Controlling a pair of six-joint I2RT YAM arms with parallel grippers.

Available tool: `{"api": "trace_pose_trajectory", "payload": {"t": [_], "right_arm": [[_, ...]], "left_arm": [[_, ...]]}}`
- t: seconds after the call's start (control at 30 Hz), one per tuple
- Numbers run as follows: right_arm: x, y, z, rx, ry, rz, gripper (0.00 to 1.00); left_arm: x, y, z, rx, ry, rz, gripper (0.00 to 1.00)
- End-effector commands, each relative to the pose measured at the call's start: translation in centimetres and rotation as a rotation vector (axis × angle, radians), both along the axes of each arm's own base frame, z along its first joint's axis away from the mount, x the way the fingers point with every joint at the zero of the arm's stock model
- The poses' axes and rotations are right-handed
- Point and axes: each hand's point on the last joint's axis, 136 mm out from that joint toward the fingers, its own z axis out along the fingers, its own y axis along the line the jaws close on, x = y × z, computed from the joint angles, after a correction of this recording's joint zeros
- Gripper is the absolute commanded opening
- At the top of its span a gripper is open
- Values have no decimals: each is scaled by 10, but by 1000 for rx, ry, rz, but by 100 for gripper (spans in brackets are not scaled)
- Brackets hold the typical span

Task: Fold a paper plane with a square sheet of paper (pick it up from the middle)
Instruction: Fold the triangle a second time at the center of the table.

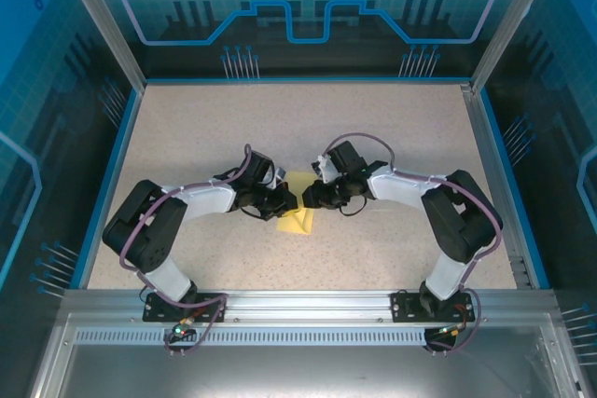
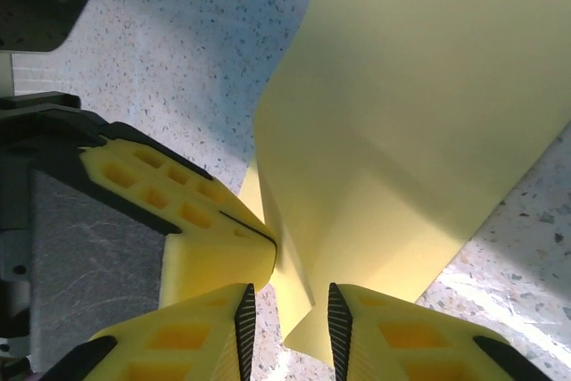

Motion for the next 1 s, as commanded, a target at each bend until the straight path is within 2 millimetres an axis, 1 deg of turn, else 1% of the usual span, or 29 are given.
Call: {"api": "trace_pose_trajectory", "payload": {"t": [0.0, 0.1, 0.23, 0.27, 0.37, 0.43, 0.53, 0.77, 0.97], "right_arm": [[-3, 4, -8, -17, 0, 22, 30], [-3, 5, -13, -25, 5, 24, 29], [-4, 14, -13, 6, 9, 40, 26], [-4, 16, -13, 17, 11, 40, 25], [-2, 19, -9, 42, 1, 27, 17], [1, 16, -10, 22, -11, 13, 12], [5, 6, -15, -46, -38, -6, 8], [7, -3, -22, -115, -44, -12, 8], [9, -7, -28, -149, -44, -21, 8]], "left_arm": [[3, 0, 2, 13, -12, -2, 4], [3, 0, 2, 6, -12, 2, 4], [3, 0, 2, 4, -10, 5, 3], [3, 0, 2, 3, -12, 4, 3], [3, 0, 2, 3, -9, 4, 3], [4, -1, 4, -4, -13, 4, 4], [6, -3, 7, -17, -22, 1, 4], [13, -8, 9, -28, -32, -1, 6], [14, -9, 7, -27, -29, -4, 6]]}}
